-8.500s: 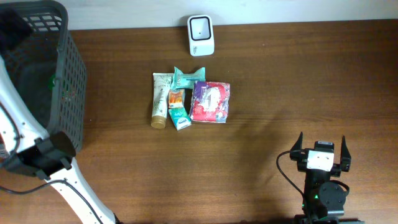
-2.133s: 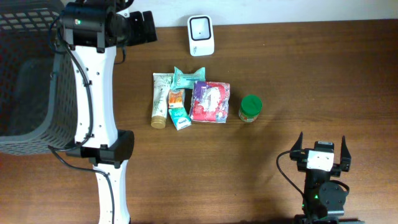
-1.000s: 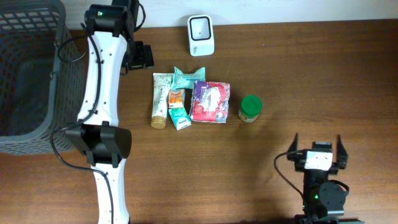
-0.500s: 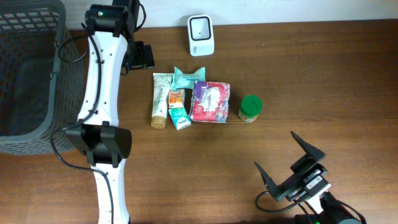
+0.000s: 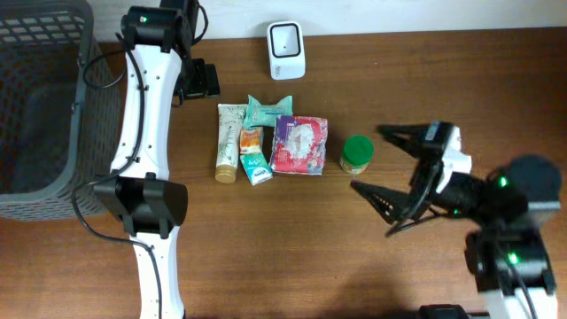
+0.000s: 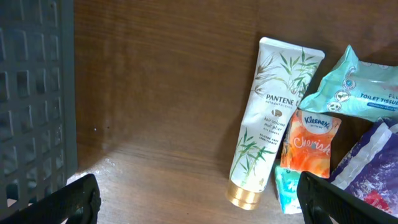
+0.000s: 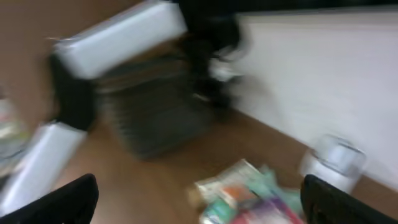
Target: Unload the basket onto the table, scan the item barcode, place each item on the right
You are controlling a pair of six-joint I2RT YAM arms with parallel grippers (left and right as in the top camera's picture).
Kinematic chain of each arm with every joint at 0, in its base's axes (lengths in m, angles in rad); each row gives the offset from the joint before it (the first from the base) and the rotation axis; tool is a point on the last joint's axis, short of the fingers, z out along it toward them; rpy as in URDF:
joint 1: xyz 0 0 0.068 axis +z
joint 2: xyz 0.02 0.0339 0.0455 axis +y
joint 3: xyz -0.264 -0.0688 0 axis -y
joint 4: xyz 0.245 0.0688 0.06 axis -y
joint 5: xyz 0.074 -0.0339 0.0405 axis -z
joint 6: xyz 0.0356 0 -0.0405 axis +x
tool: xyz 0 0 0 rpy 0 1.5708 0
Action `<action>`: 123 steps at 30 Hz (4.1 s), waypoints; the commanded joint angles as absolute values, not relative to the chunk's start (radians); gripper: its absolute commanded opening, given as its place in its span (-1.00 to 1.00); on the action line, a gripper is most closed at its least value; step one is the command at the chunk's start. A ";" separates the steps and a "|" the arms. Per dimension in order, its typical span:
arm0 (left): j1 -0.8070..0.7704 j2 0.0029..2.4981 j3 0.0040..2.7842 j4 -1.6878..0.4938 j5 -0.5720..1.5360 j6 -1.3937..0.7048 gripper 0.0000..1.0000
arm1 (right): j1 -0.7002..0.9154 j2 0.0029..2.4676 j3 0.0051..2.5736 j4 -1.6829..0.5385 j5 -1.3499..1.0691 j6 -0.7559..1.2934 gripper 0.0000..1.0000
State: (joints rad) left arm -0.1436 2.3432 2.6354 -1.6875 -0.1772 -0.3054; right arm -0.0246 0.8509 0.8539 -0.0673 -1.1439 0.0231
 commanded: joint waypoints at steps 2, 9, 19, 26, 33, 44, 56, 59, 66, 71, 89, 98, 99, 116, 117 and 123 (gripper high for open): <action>-0.142 2.336 2.632 -1.688 -0.191 -0.290 0.98 | -0.027 0.979 0.876 0.120 -1.383 0.313 0.97; -0.142 2.336 2.632 -1.688 -0.191 -0.290 0.98 | -0.027 0.999 0.922 0.064 -1.076 0.386 0.97; -0.142 2.336 2.632 -1.688 -0.191 -0.290 0.98 | 0.046 1.030 1.263 -0.793 -0.336 0.214 0.97; -0.141 2.336 2.632 -1.688 -0.191 -0.290 0.98 | 0.105 1.050 1.330 -0.860 -0.519 0.218 0.97; -0.143 2.336 2.632 -1.688 -0.192 -0.290 0.98 | 0.112 1.110 1.330 -0.879 -0.554 0.253 0.97; -0.143 2.336 2.632 -1.688 -0.191 -0.290 0.98 | 0.265 1.398 1.464 -1.203 -0.249 0.281 0.97; -0.144 2.336 2.632 -1.688 -0.191 -0.290 0.98 | 0.487 1.396 1.940 -1.504 0.067 0.448 0.97; -0.144 2.336 2.632 -1.688 -0.191 -0.290 0.98 | 0.498 1.393 1.956 -1.479 0.062 0.454 0.97; -0.144 2.335 2.632 -1.688 -0.191 -0.290 0.98 | 0.498 1.436 1.953 -1.416 0.022 0.455 0.97; -0.144 2.336 2.632 -1.688 -0.191 -0.290 0.98 | 0.498 1.497 1.953 -1.417 -0.100 0.454 0.97; -0.146 2.336 2.632 -1.688 -0.191 -0.290 0.98 | 0.498 1.665 1.953 -1.250 -0.121 0.454 0.97; -0.146 2.336 2.632 -1.688 -0.191 -0.290 0.98 | 0.496 1.877 1.953 -1.164 -0.120 0.454 0.97; -0.146 2.336 2.632 -1.688 -0.191 -0.290 0.98 | 0.492 1.916 1.953 -1.147 -0.121 0.454 0.97; -0.147 2.336 2.632 -1.688 -0.191 -0.290 0.98 | 0.230 2.019 1.921 -1.348 -0.039 0.442 0.97; -0.147 2.336 2.632 -1.688 -0.191 -0.290 0.98 | 0.228 2.019 1.917 -1.367 -0.021 0.442 0.97; -0.147 2.336 2.632 -1.688 -0.191 -0.290 0.97 | 0.229 2.019 1.901 -1.404 0.015 0.442 0.97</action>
State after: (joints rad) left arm -0.1436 2.3432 2.6347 -1.6867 -0.1768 -0.3054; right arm 0.2279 2.0171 1.9221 -1.4040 -0.0208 0.4442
